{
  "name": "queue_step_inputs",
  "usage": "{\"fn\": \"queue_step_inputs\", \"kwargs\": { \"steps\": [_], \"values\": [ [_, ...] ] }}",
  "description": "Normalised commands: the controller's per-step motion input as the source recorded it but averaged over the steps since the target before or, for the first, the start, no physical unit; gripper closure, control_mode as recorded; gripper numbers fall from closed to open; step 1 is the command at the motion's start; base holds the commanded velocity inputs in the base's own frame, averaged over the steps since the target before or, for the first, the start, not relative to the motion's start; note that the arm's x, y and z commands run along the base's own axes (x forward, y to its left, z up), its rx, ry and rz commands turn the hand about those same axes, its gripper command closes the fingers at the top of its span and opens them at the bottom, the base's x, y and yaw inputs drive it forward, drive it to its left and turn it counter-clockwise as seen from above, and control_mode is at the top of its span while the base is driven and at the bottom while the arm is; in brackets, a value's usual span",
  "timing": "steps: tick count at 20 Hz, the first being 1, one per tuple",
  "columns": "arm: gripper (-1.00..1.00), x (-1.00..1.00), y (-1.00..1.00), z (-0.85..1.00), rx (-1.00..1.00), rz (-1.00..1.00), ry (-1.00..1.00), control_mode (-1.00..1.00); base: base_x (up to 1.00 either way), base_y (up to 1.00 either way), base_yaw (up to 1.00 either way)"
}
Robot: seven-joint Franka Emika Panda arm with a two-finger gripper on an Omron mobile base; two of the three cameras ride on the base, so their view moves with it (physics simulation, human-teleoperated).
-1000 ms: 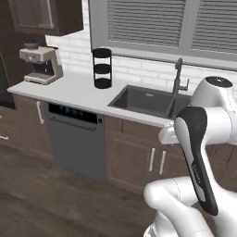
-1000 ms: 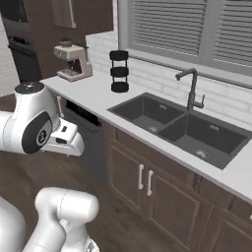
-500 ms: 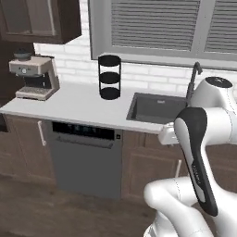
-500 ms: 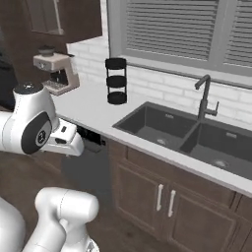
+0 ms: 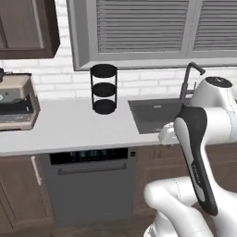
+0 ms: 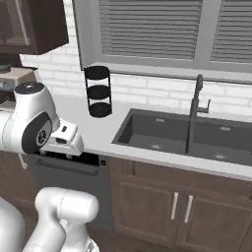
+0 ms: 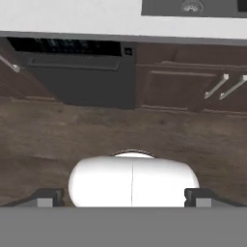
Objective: Navigate to the coffee machine.
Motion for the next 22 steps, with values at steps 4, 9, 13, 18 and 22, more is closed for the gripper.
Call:
{"fn": "queue_step_inputs", "kwargs": {
  "steps": [4,9,13,18,22],
  "values": [
    [-1.00,0.00,0.00,0.00,0.00,0.00,0.00,1.00,0.14,1.00,-0.39],
    [-1.00,0.00,0.00,0.00,0.00,0.00,0.00,1.00,-0.03,1.00,-0.18],
    [-1.00,0.00,0.00,0.00,0.00,0.00,0.00,1.00,0.00,1.00,-0.01],
    [-1.00,0.00,0.00,0.00,0.00,0.00,0.00,1.00,0.00,1.00,0.02],
    [-1.00,0.00,0.00,0.00,0.00,0.00,0.00,1.00,0.20,0.83,0.19]
  ]
}}
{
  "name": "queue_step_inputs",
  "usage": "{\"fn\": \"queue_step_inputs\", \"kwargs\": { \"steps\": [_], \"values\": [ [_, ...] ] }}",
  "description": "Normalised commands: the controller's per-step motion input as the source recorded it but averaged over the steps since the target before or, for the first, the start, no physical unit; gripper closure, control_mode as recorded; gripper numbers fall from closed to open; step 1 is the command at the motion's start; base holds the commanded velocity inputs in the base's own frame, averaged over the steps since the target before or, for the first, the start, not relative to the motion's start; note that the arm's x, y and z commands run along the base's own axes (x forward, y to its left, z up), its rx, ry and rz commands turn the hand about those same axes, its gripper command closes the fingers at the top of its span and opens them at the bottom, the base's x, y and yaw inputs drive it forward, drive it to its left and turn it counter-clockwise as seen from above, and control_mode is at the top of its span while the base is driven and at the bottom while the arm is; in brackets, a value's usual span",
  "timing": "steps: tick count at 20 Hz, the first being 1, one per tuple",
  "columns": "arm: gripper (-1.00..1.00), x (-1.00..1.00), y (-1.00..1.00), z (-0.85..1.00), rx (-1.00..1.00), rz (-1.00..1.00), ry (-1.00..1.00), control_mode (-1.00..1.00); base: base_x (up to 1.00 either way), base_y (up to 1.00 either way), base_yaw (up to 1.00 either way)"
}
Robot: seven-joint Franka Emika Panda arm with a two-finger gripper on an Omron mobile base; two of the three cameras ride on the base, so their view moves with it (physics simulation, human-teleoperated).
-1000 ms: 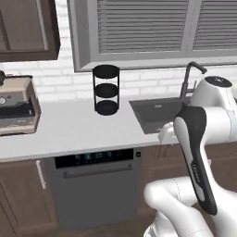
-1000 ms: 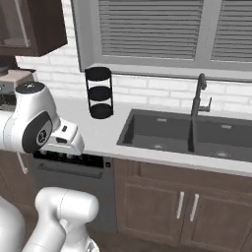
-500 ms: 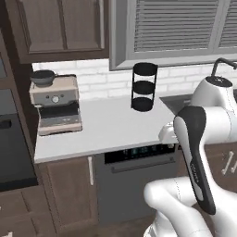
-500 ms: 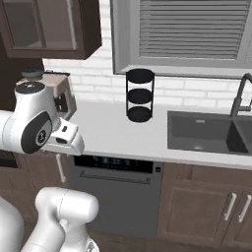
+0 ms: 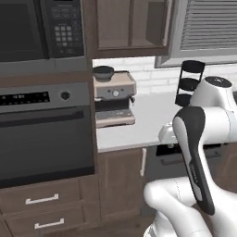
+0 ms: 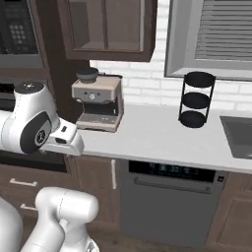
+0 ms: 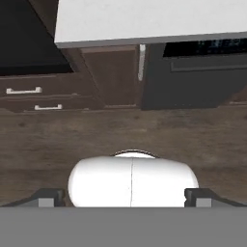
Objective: Navigate to the coffee machine.
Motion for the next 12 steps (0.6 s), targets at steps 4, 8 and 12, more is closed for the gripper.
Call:
{"fn": "queue_step_inputs", "kwargs": {
  "steps": [4,8,12],
  "values": [
    [-1.00,0.00,0.00,0.00,0.00,0.00,0.00,1.00,0.43,0.69,0.23],
    [-1.00,0.00,0.00,0.00,0.00,0.00,0.00,1.00,0.42,0.44,0.11],
    [-1.00,0.00,0.00,0.00,0.00,0.00,0.00,1.00,0.29,-0.12,-0.06]
  ]
}}
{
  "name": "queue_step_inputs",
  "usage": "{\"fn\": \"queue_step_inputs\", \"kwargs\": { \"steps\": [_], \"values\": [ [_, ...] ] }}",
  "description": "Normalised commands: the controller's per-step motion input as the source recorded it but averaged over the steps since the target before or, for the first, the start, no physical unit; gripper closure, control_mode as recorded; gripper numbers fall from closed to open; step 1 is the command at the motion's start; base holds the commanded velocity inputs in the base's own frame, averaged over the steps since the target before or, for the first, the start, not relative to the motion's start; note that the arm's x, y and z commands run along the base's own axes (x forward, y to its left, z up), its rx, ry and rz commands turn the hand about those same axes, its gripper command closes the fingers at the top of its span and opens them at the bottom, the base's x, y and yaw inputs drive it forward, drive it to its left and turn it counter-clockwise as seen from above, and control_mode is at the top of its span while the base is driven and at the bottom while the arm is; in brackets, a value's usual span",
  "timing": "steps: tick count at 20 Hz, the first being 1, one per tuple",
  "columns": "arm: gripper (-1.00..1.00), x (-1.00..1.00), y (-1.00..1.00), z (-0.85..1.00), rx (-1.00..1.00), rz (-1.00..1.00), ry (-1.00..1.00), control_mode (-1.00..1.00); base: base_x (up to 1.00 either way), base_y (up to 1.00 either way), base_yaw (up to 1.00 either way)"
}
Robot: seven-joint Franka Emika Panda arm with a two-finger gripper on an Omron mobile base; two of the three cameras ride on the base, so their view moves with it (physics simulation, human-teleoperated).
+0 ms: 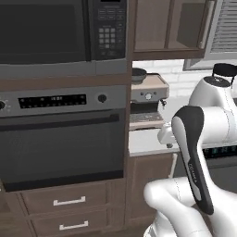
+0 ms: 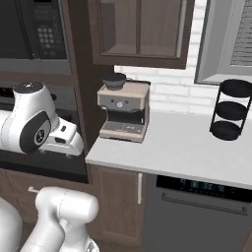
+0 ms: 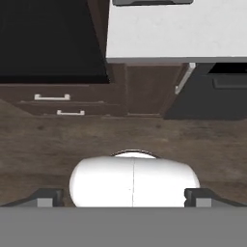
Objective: Navigate to the coffee machine.
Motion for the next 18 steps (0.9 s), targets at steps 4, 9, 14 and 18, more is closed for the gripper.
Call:
{"fn": "queue_step_inputs", "kwargs": {
  "steps": [4,9,14,18],
  "values": [
    [-1.00,0.00,0.00,0.00,0.00,0.00,0.00,1.00,0.24,-0.41,-0.11],
    [-1.00,0.00,0.00,0.00,0.00,0.00,0.00,1.00,0.39,-0.41,-0.11],
    [-1.00,0.00,0.00,0.00,0.00,0.00,0.00,1.00,0.75,-0.27,-0.01],
    [-1.00,0.00,0.00,0.00,0.00,0.00,0.00,1.00,0.74,-0.19,0.00]
  ]
}}
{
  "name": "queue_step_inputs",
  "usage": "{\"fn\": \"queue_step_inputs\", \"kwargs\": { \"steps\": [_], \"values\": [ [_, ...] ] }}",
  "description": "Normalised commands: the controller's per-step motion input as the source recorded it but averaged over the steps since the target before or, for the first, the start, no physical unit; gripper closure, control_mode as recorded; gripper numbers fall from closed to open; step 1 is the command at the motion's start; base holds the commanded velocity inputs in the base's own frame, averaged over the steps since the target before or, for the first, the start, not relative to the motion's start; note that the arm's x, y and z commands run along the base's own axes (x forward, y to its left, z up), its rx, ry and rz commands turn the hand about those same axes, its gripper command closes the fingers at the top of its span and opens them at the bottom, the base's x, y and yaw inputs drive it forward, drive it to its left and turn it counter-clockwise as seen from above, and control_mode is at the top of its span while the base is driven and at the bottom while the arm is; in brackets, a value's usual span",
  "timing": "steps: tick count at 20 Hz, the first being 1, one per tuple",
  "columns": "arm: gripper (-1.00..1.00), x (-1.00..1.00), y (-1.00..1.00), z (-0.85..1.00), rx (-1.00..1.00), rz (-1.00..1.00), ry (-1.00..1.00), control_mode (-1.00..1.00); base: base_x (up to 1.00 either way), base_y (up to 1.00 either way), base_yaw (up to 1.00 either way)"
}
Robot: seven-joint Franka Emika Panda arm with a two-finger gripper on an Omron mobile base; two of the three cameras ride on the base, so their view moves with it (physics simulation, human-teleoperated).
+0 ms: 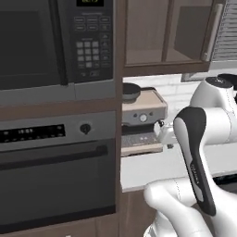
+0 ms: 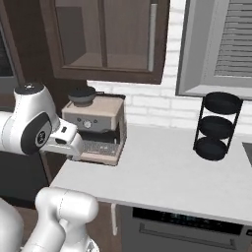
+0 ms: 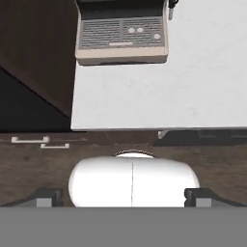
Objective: Navigate to the coffee machine.
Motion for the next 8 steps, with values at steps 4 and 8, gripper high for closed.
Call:
{"fn": "queue_step_inputs", "kwargs": {
  "steps": [4,8],
  "values": [
    [-1.00,0.00,0.00,0.00,0.00,0.00,0.00,1.00,0.56,-0.19,0.00],
    [-1.00,0.00,0.00,0.00,0.00,0.00,0.00,1.00,0.32,-0.17,0.00]
  ]
}}
